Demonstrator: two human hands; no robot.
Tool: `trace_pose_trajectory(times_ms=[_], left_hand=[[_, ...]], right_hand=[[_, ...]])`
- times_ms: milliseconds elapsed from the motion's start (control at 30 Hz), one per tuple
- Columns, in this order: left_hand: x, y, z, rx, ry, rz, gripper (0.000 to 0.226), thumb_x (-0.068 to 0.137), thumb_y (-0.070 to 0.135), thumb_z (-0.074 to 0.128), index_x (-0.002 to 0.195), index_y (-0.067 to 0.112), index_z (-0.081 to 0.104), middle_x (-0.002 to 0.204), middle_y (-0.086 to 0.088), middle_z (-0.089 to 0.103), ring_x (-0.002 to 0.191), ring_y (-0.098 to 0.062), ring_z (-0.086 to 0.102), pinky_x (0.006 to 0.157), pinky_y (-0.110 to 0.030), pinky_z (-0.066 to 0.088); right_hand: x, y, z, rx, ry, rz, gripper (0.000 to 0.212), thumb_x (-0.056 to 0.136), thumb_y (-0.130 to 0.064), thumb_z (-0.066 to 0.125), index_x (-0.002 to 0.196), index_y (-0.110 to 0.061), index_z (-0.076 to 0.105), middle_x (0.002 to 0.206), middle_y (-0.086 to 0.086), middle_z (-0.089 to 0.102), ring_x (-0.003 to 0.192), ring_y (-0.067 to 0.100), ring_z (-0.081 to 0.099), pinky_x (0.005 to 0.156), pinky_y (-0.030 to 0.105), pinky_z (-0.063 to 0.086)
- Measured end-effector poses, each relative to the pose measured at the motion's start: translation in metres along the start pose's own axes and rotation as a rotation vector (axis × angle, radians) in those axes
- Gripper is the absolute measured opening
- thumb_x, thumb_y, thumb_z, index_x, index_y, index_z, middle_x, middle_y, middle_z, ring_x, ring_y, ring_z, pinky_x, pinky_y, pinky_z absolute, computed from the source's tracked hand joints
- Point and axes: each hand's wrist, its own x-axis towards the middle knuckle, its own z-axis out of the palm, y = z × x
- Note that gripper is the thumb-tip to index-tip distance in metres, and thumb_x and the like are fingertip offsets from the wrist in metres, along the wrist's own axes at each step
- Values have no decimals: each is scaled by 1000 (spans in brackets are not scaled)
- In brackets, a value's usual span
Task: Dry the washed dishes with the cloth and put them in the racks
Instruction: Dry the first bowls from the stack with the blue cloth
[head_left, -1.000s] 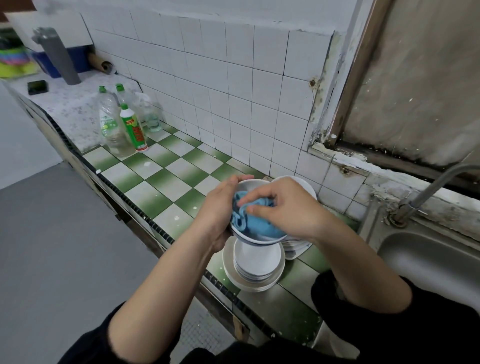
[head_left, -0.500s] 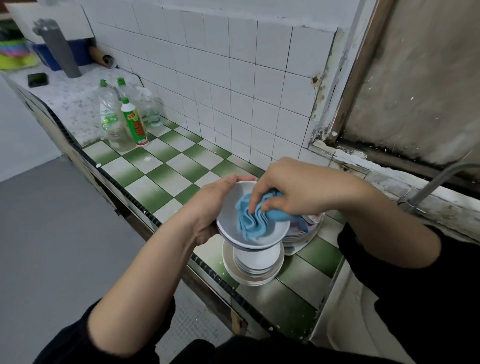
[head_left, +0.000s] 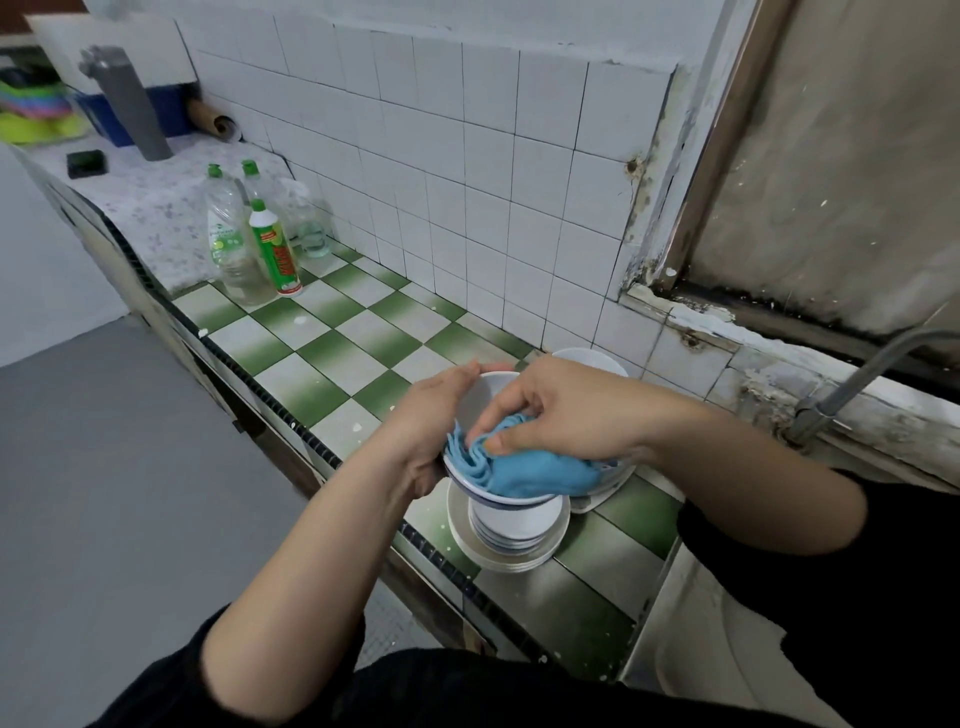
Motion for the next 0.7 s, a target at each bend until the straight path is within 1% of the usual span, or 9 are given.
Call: trace_pose_trajectory(times_ms=[67,133,233,300,367,433,500,600,700], left_hand=[[-1,1,1,-69,37,-33,34,104,26,37,101,15,69,88,-17,71,70,-27,67,63,-31,56],[-2,3,3,-101,64,-16,33,103,26,37,98,14,68,86,-15,70,69,-26,67,67,-32,55],[-6,2,7,-58,121,33,26,100,26,46,90,18,69,85,-10,70,71,-24,64,70,-32,50],[-7,0,9,-73,144,48,23,99,26,47,92,19,68,90,-11,69,76,-25,62,71,-33,48],[-6,-1,11,-78,147,56,25,99,26,45,100,17,68,95,-14,70,79,-26,65,71,-34,51],[-6,0,12,-65,138,51,28,100,27,42,105,20,69,100,-13,72,80,-26,68,73,-37,55],[-6,-1,13,-58,124,51,29,101,28,41,104,22,69,100,-12,71,78,-25,67,73,-38,54],[-6,-1,15,-47,114,91,28,101,28,41,106,23,68,94,-5,71,71,-18,66,62,-28,50],[-4,2,13,-5,128,112,31,103,27,37,105,25,68,98,-7,73,75,-21,68,70,-37,53]], right_hand=[[4,5,17,447,140,128,11,89,-7,68,91,-16,76,77,-5,70,74,8,63,78,26,54],[9,7,28,656,342,173,20,90,-3,66,83,-20,74,84,7,73,76,15,67,77,26,57],[15,9,32,736,641,158,26,91,-6,66,80,-28,73,92,8,75,79,15,71,76,26,59],[15,12,37,608,737,119,26,90,-10,68,79,-33,72,91,1,75,85,15,72,82,32,59],[15,14,42,417,708,79,22,89,-13,69,85,-33,75,93,-3,74,88,14,70,85,34,57],[13,14,42,259,560,73,17,89,-15,69,95,-28,77,90,-5,71,84,12,66,80,25,54],[15,17,35,300,547,94,18,89,-13,69,95,-28,77,88,-4,71,81,16,67,74,20,52],[21,24,31,389,758,112,18,89,-10,68,93,-25,78,94,-4,74,90,16,69,88,31,55],[22,21,35,246,567,44,17,89,-12,69,98,-24,77,99,-1,73,96,13,66,93,29,51]])
